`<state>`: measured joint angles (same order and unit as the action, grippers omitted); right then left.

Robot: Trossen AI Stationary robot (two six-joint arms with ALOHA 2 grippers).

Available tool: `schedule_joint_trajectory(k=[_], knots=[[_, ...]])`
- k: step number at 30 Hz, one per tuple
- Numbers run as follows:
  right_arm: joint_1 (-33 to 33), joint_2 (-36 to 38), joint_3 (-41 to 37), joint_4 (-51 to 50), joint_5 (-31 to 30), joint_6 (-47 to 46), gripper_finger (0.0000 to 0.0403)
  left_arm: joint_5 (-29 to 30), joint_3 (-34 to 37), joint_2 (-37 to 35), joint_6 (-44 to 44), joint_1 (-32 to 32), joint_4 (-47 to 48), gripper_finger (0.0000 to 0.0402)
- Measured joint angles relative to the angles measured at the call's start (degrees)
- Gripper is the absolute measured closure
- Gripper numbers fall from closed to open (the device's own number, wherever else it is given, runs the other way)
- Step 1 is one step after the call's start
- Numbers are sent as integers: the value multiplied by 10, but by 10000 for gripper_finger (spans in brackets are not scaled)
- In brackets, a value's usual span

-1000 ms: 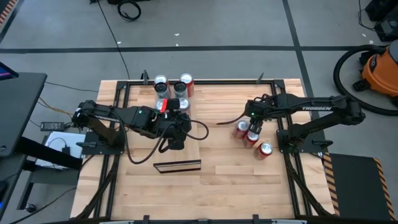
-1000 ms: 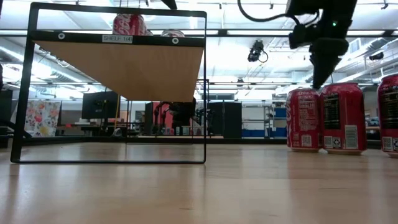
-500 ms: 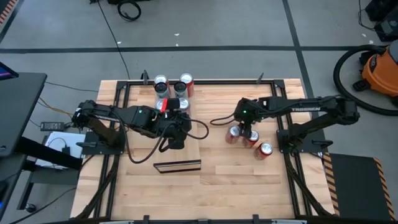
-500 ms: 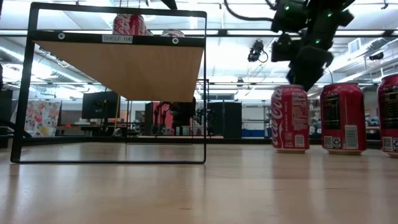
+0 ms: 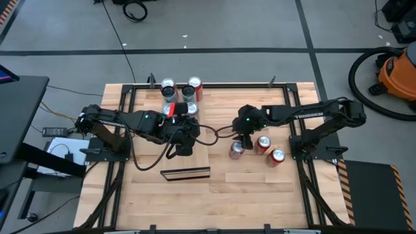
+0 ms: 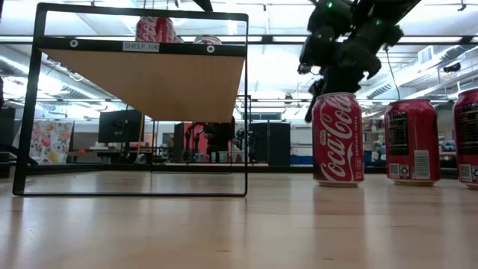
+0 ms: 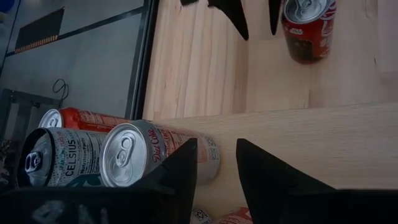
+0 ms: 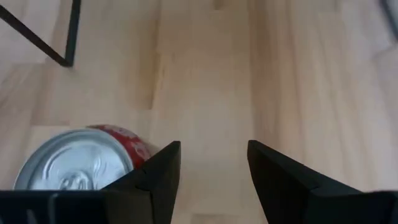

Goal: Place canned beverage on shelf
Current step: Align the red soda can with the other red soda can on the shelf

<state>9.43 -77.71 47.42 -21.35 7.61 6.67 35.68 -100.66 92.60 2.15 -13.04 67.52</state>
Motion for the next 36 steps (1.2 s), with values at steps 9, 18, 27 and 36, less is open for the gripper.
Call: schedule_joint_trajectory(k=[9, 18, 27, 36], knots=[[-25, 111, 12, -19, -22, 9, 205, 0, 0, 0, 3, 0, 0, 281], [-104, 143, 5, -60, -65, -64, 127, -1, 0, 0, 3, 0, 0, 281], [-195, 132, -95, 131, -207, -157, 66, -1, 0, 0, 14, 0, 3, 281], [-231, 132, -224, 333, -277, -203, 63, -1, 0, 0, 21, 0, 10, 281]])
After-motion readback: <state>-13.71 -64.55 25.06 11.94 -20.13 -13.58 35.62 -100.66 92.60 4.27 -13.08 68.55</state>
